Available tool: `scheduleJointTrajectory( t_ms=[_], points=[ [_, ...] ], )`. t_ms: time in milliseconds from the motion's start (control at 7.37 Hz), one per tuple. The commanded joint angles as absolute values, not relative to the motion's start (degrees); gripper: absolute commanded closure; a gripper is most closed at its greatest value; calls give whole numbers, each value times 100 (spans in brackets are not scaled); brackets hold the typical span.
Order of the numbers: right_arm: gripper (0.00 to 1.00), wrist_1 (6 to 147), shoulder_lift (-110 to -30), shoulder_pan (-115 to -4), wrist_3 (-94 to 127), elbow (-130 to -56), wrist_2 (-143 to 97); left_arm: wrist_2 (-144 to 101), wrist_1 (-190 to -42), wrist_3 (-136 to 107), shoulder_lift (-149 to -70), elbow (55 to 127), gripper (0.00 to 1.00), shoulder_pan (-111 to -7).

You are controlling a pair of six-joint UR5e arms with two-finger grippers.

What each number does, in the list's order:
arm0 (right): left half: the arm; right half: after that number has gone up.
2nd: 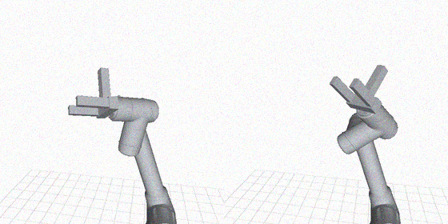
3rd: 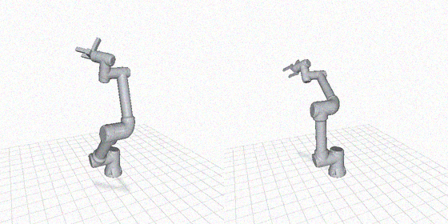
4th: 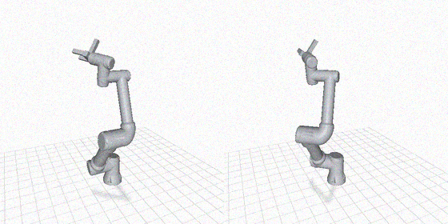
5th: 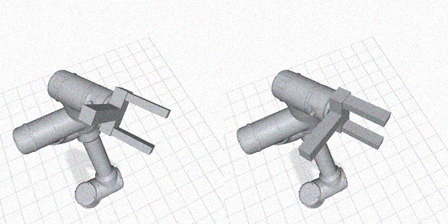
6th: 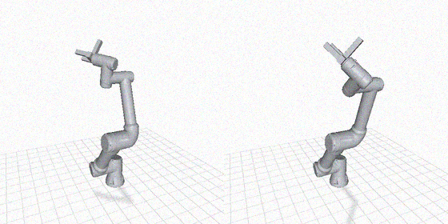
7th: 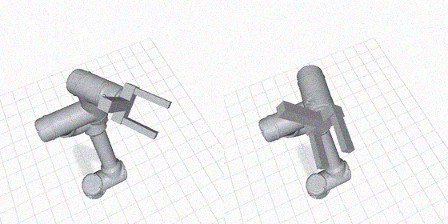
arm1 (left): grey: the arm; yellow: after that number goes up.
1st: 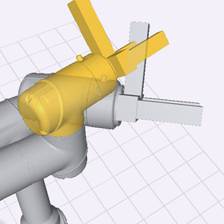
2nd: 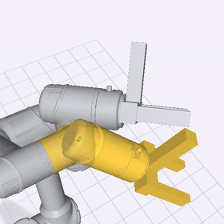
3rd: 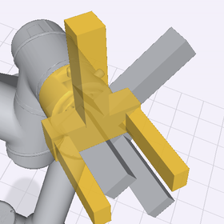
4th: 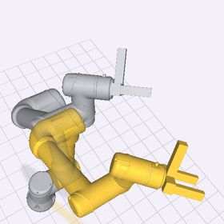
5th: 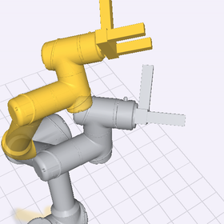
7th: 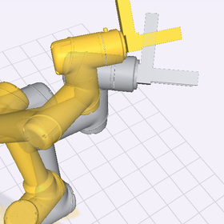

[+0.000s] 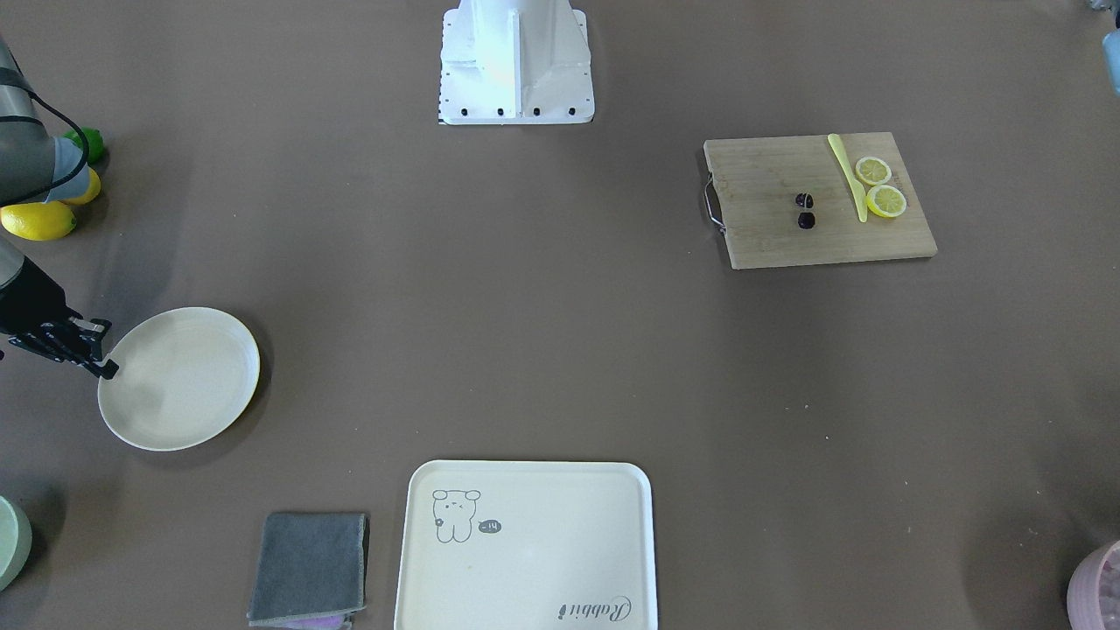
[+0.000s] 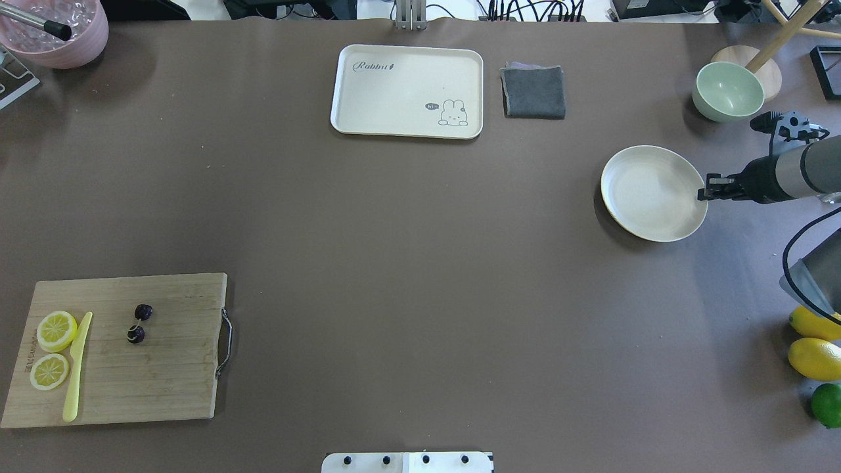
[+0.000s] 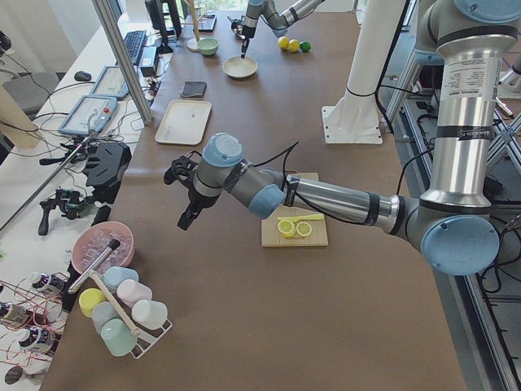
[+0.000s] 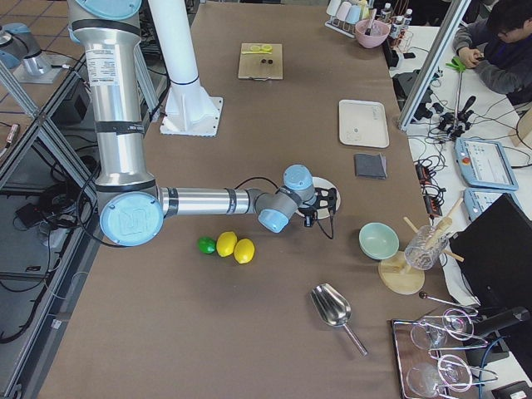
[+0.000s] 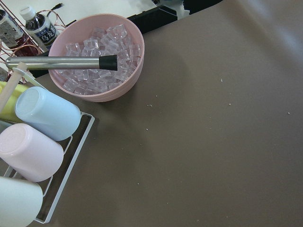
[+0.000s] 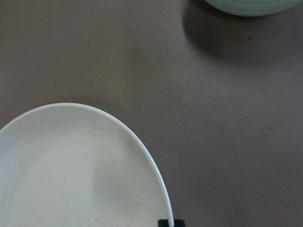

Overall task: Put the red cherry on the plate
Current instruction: 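Reach the right gripper to the white plate rim and grasp it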

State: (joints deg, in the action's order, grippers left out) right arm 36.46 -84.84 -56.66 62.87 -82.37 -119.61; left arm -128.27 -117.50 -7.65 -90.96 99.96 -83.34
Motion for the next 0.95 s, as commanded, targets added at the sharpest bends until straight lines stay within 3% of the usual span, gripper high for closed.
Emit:
scheduleJointTrajectory(
  t_ms=[0,407,814],
  points=[
    [100,3682,-8176,-5372,7280,-8794,-11910,-12832,-11751,-782,-9088,9993,2,-8332],
    [100,3970,-7229,-3749,8724,-9026,-10262,-12885,-11742,-809,-9088,10002,2,-8323],
    [100,5623,-6084,-2605,9210,-9237,-9109,-12885,-11742,-809,-9097,10002,2,-8297]
  ],
)
